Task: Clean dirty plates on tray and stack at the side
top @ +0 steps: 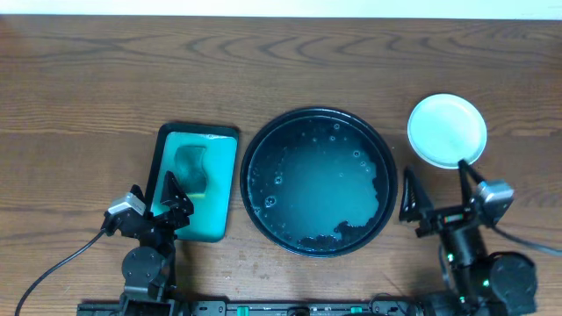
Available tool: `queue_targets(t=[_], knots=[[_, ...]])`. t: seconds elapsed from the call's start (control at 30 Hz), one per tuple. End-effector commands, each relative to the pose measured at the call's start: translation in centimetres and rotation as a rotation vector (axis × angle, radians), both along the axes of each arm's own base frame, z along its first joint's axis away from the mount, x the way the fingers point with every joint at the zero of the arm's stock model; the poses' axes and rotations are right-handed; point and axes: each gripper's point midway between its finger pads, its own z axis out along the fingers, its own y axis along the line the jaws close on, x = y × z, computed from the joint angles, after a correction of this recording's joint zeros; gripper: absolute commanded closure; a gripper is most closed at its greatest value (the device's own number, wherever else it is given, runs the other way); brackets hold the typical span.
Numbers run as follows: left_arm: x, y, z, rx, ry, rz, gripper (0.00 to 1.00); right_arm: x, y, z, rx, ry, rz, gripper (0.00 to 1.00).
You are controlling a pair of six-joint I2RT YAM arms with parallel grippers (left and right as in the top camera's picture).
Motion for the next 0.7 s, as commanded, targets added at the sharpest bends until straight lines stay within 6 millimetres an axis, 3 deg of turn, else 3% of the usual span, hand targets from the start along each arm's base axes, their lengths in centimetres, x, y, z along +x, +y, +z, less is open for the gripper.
queue_targets(t=[0.0,0.33,0.67], knots=[[-0.1,0.2,-1.7,0.027,0.055,0.009,0.19,-0.3,-0.8,-2.1,0.098,-0.011,-0.033,0.01],[-0.1,0.2,-1.7,0.027,0.055,0.009,0.20,1.3,-0.7,-6.7,0.138,-0.071,-0.033,0.01],[-0.1,0.2,-1.7,0.027,0.055,0.008,0.19,1.9,-1.4,-8.2,0.140,-0.083,-0.074,0.01]])
